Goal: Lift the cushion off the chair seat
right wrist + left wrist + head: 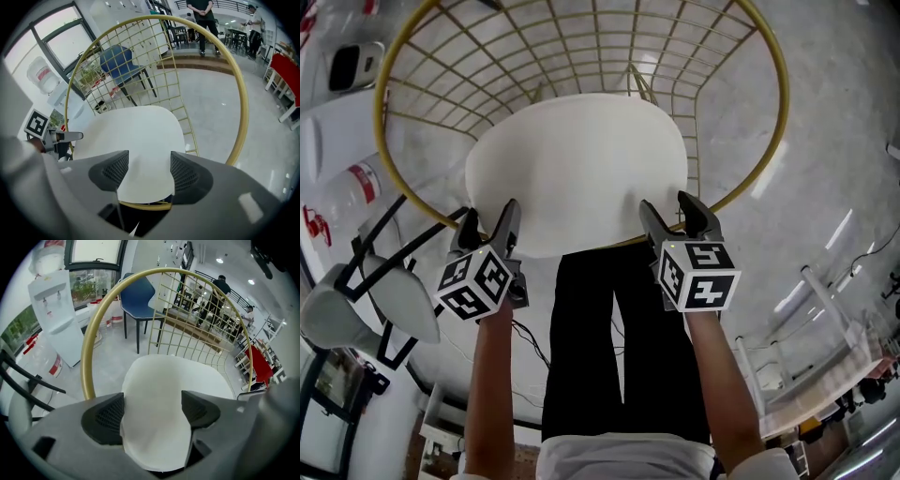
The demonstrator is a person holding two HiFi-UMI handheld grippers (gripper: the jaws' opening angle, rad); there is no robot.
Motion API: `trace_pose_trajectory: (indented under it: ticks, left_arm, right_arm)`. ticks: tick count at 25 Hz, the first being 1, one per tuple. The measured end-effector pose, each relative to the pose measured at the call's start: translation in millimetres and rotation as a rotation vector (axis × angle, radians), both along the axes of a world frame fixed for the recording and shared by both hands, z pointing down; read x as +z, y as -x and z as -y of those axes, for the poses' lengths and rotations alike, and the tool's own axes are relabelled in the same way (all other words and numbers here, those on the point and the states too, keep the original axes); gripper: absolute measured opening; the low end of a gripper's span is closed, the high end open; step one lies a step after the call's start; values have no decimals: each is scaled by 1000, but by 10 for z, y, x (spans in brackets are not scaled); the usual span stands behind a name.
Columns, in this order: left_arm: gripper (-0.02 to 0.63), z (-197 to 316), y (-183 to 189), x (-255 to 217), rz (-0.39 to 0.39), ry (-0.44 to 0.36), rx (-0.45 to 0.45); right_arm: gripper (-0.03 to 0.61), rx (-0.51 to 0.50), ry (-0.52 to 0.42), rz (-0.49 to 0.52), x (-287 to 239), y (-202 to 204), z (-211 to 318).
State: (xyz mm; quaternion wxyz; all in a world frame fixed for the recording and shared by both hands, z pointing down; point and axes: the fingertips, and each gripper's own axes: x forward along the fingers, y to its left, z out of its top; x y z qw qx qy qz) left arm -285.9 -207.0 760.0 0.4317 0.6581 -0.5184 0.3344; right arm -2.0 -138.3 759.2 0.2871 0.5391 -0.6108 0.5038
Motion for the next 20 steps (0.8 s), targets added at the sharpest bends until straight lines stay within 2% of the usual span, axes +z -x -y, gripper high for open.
trace_pose_trajectory:
  ticks: [6, 12, 16, 20]
  left_arm:
    - [416, 9, -44, 43, 18, 18, -11]
    - [419, 43, -55, 57, 48, 33, 19]
    - [420, 83, -21, 88, 61, 53, -28]
    - [440, 121, 2, 116, 121, 65, -56]
  right_arm:
    - [314, 24, 53, -30, 190, -131, -10]
    - [334, 51, 94, -49, 339, -217, -15]
    - [341, 56, 112, -48, 393, -221, -22]
    - [347, 73, 135, -39, 454, -251, -47]
